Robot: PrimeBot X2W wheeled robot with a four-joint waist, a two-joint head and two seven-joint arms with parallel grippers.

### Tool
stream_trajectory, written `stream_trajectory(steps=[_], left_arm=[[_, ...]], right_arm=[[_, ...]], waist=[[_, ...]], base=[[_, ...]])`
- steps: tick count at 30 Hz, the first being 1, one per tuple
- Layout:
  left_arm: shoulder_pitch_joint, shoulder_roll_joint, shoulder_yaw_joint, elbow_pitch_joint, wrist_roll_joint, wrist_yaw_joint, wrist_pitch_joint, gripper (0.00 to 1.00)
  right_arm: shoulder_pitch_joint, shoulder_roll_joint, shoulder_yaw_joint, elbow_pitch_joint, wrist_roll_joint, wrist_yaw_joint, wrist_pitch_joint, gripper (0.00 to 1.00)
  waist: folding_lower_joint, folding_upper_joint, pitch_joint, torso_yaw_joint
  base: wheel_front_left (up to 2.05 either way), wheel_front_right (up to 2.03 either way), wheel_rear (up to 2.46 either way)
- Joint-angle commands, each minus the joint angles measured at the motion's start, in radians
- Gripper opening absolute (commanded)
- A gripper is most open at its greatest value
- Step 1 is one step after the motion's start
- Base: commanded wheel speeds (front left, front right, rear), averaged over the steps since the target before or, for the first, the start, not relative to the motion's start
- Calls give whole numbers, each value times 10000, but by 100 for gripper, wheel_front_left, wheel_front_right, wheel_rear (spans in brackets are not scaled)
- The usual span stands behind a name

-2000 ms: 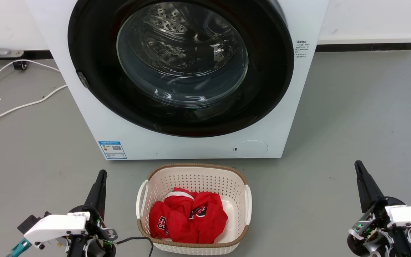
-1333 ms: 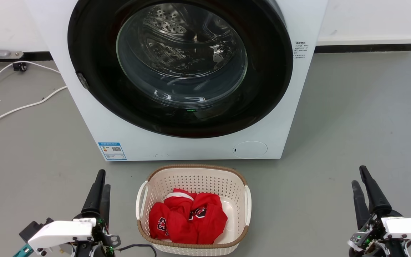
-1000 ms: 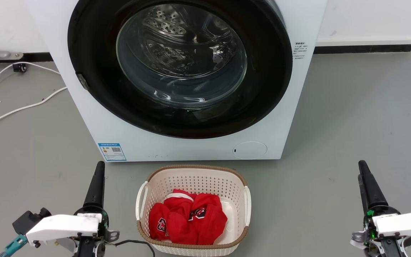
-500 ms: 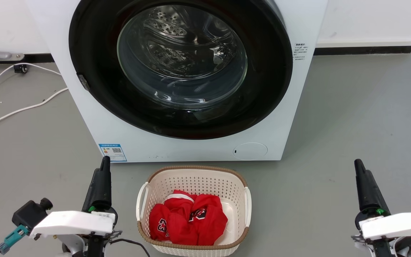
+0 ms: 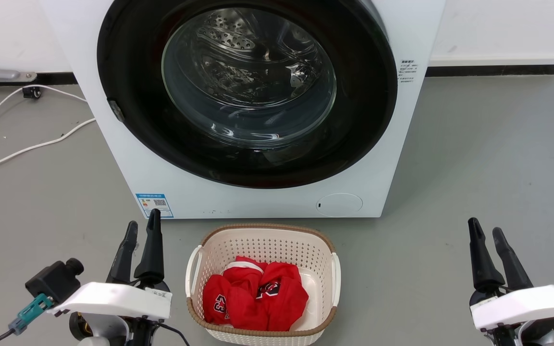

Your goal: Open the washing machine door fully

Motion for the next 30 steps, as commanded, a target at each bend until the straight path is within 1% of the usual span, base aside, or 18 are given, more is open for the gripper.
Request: stream_trajectory(steps=[1, 16, 30], left_arm=[[-14, 97, -40, -178, 409, -25, -95, 100], [37, 143, -181, -182, 2589, -7, -526, 100], [72, 249, -436, -142, 4292, 164, -878, 100]], right_arm=[[-42, -34, -2, -201, -407, 17, -51, 100], [171, -34, -11, -513, -2563, 19, -25, 100], [265, -34, 4, -421, -4243, 20, -67, 100]], waist=[[0, 0, 1, 3], [0, 0, -33, -22], [0, 0, -43, -36]], base=[[0, 0, 0], [0, 0, 0], [0, 0, 0]])
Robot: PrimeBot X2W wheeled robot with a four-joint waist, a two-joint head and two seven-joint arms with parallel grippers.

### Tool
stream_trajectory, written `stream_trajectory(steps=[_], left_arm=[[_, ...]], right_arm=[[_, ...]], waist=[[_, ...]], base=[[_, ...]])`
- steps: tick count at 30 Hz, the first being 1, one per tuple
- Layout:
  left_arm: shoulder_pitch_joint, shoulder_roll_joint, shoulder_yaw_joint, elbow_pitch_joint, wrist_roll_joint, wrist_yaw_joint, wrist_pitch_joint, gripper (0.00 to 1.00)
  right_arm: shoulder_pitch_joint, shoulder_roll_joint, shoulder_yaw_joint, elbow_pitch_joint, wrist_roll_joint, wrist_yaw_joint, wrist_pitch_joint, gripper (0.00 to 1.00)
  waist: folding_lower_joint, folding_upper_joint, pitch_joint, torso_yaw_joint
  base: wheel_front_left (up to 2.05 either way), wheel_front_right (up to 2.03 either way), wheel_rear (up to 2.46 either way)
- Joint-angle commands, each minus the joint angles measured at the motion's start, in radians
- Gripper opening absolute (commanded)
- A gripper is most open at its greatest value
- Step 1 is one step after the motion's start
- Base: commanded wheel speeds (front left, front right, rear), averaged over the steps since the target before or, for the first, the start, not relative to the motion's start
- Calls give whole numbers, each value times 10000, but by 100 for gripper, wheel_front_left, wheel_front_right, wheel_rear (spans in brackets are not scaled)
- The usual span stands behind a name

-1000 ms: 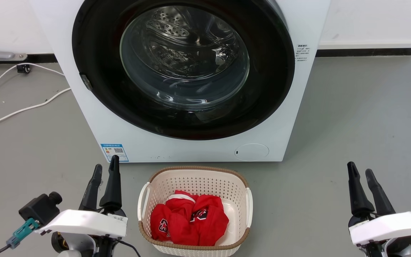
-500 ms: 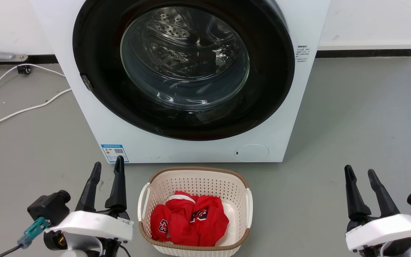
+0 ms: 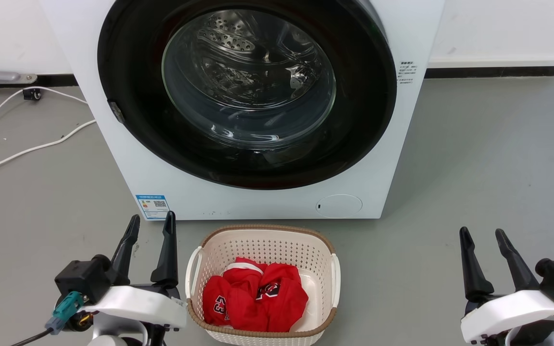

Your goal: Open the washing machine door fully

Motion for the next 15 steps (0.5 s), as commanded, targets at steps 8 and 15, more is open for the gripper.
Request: stream_trajectory(steps=[8, 15], left_arm=[[43, 142, -185, -79, 1007, 135, -268, 100], [82, 183, -269, -122, 1606, 234, -409, 100]], right_arm=[[-122, -34, 68, 70, -964, 20, -160, 100], [-209, -33, 171, 97, -1479, 12, -238, 100]], waist=[[0, 0, 21, -25], [0, 0, 11, -8]], base=[[0, 0, 0], [0, 0, 0]])
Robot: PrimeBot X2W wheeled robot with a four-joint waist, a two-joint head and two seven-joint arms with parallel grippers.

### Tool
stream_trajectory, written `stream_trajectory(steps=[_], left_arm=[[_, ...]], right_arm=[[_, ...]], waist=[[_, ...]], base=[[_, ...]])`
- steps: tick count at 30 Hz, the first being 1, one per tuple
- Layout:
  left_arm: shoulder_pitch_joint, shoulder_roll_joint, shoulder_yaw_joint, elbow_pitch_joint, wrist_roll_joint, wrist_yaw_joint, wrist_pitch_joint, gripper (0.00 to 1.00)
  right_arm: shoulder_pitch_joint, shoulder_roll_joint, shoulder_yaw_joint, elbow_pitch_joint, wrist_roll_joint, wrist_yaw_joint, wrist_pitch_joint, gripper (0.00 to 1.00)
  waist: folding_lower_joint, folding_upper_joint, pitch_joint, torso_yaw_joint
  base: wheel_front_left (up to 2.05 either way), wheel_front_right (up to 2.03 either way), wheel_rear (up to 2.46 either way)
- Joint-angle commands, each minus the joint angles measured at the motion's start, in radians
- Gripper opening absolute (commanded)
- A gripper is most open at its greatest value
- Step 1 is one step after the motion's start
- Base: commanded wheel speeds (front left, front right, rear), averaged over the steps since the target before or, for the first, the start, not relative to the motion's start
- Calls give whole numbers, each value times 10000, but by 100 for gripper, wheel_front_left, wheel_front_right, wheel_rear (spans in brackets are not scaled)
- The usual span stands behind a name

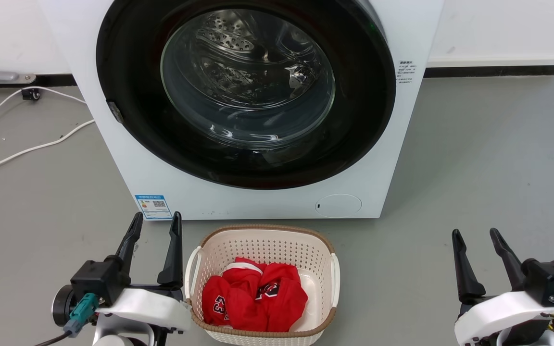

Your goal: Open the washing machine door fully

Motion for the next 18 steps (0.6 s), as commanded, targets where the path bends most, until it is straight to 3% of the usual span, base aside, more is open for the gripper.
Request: stream_trajectory(steps=[1, 18], left_arm=[[88, 78, -31, -108, 286, 70, -94, 100], [251, 80, -134, -146, 1493, 232, -421, 100]], right_arm=[[-170, -33, 42, -46, -293, -3, -71, 100], [-194, -32, 111, -68, -1322, -3, -252, 100]], waist=[[-1, 0, -4, 9], [-1, 0, 1, 89]], base=[[0, 0, 0], [0, 0, 0]])
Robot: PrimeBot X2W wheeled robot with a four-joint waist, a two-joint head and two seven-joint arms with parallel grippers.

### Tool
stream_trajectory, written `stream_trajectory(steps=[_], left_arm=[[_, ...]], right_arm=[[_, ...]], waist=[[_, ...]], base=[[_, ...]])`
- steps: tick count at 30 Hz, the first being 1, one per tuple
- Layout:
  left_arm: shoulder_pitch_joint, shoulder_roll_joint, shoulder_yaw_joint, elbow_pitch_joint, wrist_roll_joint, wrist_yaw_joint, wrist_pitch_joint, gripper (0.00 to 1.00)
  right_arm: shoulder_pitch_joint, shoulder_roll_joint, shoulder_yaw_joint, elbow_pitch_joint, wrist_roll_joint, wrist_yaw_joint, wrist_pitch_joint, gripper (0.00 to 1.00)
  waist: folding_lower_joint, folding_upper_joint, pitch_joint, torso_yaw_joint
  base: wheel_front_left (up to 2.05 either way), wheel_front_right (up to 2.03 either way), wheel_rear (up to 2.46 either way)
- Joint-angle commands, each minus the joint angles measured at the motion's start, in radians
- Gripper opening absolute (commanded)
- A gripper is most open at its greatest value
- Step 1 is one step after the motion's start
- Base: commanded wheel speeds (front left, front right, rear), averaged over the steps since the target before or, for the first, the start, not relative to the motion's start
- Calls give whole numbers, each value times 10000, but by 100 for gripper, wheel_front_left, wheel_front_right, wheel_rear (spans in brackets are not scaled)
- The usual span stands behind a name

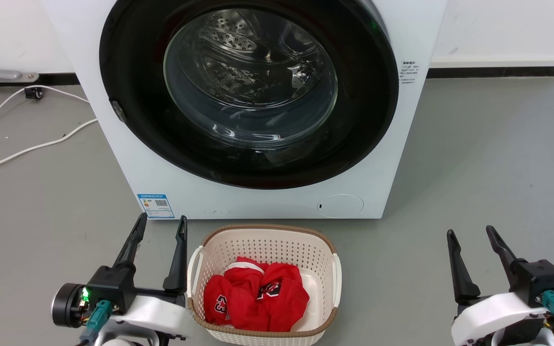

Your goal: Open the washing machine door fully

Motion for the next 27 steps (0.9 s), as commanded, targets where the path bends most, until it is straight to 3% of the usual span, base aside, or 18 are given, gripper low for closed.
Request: stream_trajectory(steps=[1, 10, 27], left_arm=[[130, 9, -6, -58, 191, 66, -86, 100], [216, -91, 37, -10, 747, 79, -261, 100], [258, -231, 206, 127, 658, -9, -244, 100]], right_arm=[[-157, -30, 10, -60, -180, -3, -68, 100], [-137, -28, -50, -26, -615, -3, -178, 100], [-148, -28, -57, 154, -127, -3, -199, 100]], waist=[[-1, 0, -2, 12], [-1, 0, -6, 71], [-1, 0, -5, 80]], base=[[0, 0, 0], [0, 0, 0], [0, 0, 0]])
